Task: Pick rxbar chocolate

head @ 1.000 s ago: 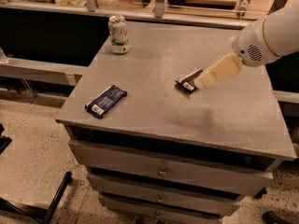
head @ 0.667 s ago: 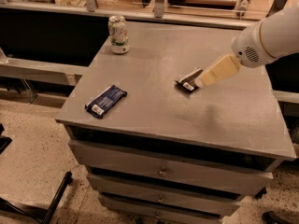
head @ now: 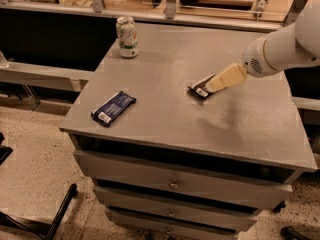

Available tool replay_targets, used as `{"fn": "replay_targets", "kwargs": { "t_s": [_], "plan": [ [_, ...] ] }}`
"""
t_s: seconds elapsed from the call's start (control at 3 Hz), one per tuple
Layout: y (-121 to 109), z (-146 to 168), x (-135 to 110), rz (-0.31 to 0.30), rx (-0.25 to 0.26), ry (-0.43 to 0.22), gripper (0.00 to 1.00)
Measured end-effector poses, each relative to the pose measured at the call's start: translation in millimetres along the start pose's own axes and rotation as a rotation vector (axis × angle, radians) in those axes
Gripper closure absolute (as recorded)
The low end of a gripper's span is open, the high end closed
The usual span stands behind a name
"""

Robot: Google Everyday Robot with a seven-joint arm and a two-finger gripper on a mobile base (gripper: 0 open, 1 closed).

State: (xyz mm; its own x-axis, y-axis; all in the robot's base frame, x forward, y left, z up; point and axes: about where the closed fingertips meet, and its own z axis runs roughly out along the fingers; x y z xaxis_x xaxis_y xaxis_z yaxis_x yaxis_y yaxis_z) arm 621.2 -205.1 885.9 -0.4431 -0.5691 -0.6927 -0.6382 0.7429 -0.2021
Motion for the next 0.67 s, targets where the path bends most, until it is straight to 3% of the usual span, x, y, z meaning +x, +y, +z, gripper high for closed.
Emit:
{"fn": "replay_targets", "kwargs": {
  "t_s": [0.33,0.67],
  "plan": [
    [-1,21,7,0.047,-0.004,-0.014,0.0],
    [7,43,18,0.088,-0.04,-0.021,0.0]
  ]
}}
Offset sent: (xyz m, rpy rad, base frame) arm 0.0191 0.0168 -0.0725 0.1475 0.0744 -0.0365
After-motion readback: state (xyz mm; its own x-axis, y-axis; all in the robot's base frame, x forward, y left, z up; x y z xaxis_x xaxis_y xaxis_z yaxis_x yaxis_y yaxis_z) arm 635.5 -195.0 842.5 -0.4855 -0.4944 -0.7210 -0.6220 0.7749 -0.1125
